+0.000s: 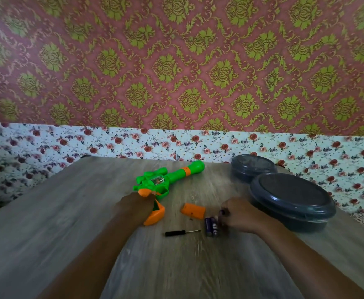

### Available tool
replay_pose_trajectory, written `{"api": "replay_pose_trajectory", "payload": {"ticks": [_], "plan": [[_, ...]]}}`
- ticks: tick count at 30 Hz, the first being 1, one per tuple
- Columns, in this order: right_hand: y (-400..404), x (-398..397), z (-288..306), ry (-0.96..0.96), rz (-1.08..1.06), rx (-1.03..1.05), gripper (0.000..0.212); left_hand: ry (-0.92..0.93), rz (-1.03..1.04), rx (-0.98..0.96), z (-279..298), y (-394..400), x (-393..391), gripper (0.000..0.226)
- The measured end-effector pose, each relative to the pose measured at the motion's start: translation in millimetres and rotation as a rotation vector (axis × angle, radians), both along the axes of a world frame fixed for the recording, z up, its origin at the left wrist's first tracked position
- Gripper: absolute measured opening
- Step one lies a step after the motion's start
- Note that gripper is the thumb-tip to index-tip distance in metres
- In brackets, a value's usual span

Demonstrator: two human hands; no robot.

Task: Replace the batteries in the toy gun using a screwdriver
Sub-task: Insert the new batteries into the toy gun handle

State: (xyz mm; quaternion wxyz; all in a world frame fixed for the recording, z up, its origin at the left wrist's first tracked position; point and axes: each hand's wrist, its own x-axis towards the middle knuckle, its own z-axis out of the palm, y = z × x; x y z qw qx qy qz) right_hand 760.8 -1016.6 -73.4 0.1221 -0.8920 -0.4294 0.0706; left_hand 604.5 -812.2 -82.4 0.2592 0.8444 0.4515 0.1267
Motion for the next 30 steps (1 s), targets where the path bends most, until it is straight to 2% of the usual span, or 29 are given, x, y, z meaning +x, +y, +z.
{"api": "replay_pose_trajectory", "payload": {"ticks": [6, 9, 11, 13, 16, 20, 24, 27, 30], "plan": [[5.2, 2.9, -4.7, -0.1, -0.1, 0.013, 0.026, 0.123, -0.106, 0.053, 2.1, 11.6, 17.3, 0.047], [5.6, 5.1, -7.7, -0.106, -0.15, 0.061, 0.019, 0.111, -0.107, 0.015, -2.2, 21.8, 21.9, 0.053], [6.1, 7.7, -12.3, -0.085, -0.178, 0.117, 0.02, 0.077, -0.059, -0.008, -6.1, 25.1, 23.2, 0.047], [7.8, 11.0, -19.3, -0.104, -0.188, 0.156, 0.024, 0.001, 0.015, -0.044, -10.2, 25.6, 21.6, 0.034], [11.1, 14.6, -27.8, -0.124, -0.218, 0.301, 0.014, -0.163, 0.069, -0.089, -13.2, 22.5, 18.2, 0.03], [15.7, 12.4, -29.6, -0.034, -0.225, 0.529, 0.009, -0.373, 0.037, -0.129, -18.8, 12.8, 23.6, 0.025], [15.3, 8.1, -30.5, -0.027, -0.152, 0.587, 0.005, -0.588, -0.023, -0.296, -25.1, 4.1, 33.4, 0.032], [12.5, 7.6, -32.9, 0.063, -0.137, 0.71, 0.01, -0.723, -0.098, -0.404, -29.4, 2.0, 33.3, 0.026], [10.9, 0.7, -26.0, 0.256, -0.121, 0.904, 0.012, -0.855, -0.159, -0.528, -26.6, -3.5, 30.1, 0.023]]}}
